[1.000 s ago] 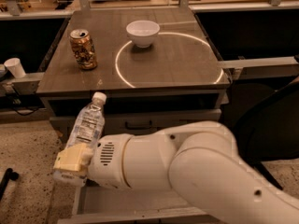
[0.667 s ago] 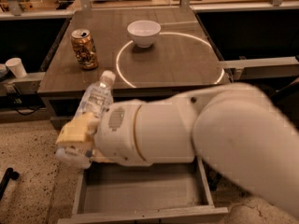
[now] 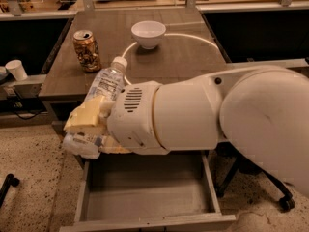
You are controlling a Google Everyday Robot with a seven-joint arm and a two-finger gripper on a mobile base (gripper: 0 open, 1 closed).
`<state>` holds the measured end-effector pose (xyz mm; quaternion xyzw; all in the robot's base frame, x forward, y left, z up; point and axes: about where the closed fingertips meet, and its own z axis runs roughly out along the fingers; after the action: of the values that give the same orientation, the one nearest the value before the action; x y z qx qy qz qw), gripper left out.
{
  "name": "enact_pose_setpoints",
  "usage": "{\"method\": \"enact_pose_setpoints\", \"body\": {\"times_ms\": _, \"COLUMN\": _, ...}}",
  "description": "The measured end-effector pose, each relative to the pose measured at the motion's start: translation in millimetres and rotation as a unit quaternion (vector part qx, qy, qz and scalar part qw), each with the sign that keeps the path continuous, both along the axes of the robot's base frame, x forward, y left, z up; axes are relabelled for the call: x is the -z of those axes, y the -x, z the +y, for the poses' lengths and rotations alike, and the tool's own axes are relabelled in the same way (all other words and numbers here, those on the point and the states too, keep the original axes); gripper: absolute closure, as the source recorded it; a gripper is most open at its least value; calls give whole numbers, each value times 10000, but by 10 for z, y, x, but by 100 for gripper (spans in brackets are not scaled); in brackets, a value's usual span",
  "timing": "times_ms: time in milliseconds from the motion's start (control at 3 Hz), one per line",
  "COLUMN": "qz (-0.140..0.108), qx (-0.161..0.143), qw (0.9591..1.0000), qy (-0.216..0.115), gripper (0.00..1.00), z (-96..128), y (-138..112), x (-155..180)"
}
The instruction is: Pick blue plastic bottle from middle drawer and place on counter
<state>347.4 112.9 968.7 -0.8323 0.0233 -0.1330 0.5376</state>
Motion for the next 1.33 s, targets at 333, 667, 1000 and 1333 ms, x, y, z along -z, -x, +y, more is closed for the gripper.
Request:
{"method": "enact_pose_setpoints", "body": {"times_ms": 333, "qz": -5, "qx": -72, "qw": 10000, "qy": -28, "gripper": 100, "z": 52, "y": -32, "x": 27}}
{"method": "enact_pose_setpoints", "body": {"times_ms": 667, "qz": -90, "qx": -103, "qw": 9999, "qy": -15, "gripper": 100, "z": 40, "y": -318, "x": 99}}
{"method": "enact_pose_setpoints", "body": {"times_ms": 1000, "qz": -170, "qx": -89, "qw": 9998, "qy": -34, "gripper": 100, "z": -126, "y": -826, "x": 145}}
{"method": "enact_pose_setpoints", "body": {"times_ms": 1333, "qz": -314, "qx": 250, "qw": 9990, "qy": -182, "gripper": 100, "z": -598, "y": -1150, "x": -446}}
